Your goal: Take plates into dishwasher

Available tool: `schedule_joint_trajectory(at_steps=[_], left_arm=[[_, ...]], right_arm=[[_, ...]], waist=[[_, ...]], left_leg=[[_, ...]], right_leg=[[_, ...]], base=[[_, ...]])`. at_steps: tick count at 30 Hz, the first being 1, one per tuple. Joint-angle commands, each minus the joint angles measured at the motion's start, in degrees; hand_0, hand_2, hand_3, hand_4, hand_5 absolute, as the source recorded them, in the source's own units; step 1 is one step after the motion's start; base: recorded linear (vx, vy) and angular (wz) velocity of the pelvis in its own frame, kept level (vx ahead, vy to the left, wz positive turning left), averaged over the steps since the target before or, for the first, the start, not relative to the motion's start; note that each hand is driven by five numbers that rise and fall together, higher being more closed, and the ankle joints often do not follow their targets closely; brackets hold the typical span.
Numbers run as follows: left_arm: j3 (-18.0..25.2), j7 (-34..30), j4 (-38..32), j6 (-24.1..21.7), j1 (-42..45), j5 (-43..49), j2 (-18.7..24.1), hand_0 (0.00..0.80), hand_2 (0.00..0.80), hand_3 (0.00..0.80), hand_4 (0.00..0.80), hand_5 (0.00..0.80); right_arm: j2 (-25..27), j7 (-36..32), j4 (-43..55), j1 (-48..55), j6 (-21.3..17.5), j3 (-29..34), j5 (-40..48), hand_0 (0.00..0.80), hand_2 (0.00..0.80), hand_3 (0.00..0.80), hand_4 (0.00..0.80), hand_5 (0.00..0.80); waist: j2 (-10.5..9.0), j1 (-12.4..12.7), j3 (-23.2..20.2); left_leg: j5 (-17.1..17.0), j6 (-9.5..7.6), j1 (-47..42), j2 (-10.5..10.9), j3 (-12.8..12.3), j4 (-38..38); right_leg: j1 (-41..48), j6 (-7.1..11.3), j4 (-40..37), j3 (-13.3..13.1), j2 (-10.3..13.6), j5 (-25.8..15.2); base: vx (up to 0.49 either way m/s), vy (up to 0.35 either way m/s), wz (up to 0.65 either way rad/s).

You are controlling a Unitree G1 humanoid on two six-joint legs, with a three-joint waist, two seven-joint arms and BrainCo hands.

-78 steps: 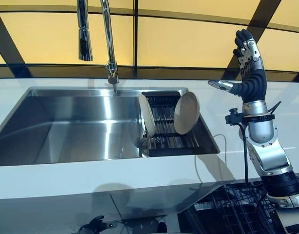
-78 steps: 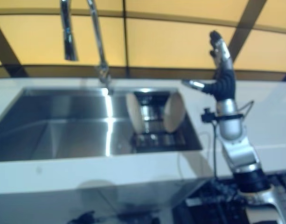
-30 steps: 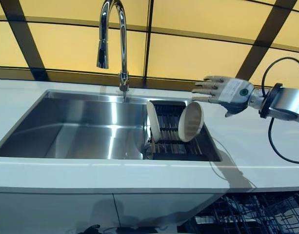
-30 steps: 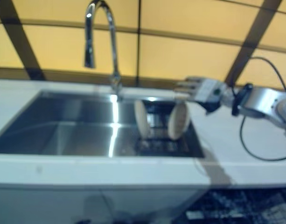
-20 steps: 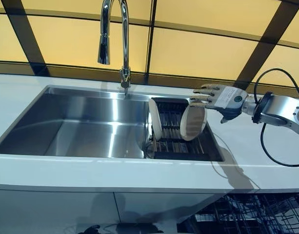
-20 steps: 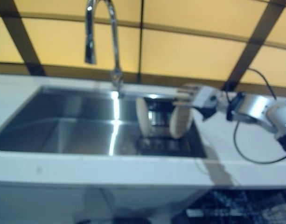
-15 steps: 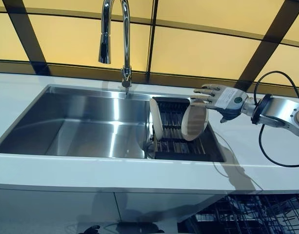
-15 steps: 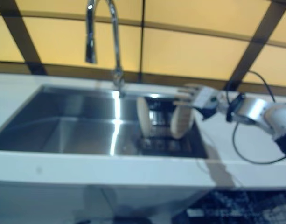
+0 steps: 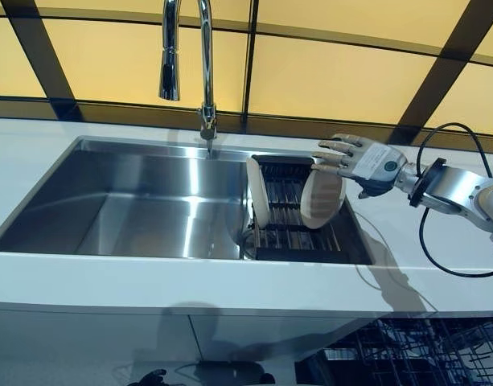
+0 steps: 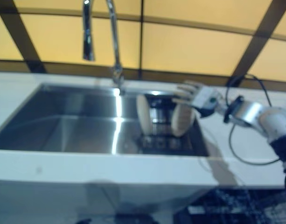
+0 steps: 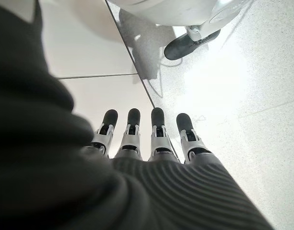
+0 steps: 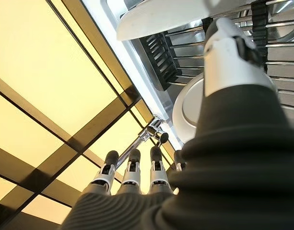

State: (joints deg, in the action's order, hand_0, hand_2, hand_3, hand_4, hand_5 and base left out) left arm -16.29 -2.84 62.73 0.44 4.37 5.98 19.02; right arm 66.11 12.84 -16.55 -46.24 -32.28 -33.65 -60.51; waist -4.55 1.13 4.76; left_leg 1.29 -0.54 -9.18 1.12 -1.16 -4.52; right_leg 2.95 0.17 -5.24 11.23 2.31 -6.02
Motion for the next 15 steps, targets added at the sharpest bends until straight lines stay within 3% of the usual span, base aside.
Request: schedule_joint_trajectory(at_steps=[1, 15], left_arm=[[-2.44, -0.13, 0.66, -1.76, -1.6, 1.73, 0.94, 0.0, 0.0, 0.0, 0.0, 0.0], [-2.59, 0.02, 1.23, -1.52, -1.64, 2.23, 0.59, 0.0, 0.0, 0.0, 0.0, 0.0]], right_arm=[[-0.61, 2.19, -3.13, -0.45, 4.28, 2.53, -0.6, 0.0, 0.0, 0.0, 0.0, 0.0], [-2.17, 2.16, -5.37, 0.22, 4.77, 1.44, -2.01, 0.0, 0.0, 0.0, 0.0, 0.0]], waist=[[-1.43, 3.27, -1.06], [-1.32, 3.11, -0.89]], left_leg=[[1.28, 1.08, 3.3, 0.41, -3.2, 2.97], [1.49, 1.28, 3.01, 0.13, -3.33, 3.17]], right_leg=[[4.67, 3.33, 0.73, 1.3, -0.89, 6.16], [5.01, 3.04, 0.75, 1.16, -1.11, 6.48]], base=[[0.01, -0.007, 0.04], [0.0, 0.0, 0.0]])
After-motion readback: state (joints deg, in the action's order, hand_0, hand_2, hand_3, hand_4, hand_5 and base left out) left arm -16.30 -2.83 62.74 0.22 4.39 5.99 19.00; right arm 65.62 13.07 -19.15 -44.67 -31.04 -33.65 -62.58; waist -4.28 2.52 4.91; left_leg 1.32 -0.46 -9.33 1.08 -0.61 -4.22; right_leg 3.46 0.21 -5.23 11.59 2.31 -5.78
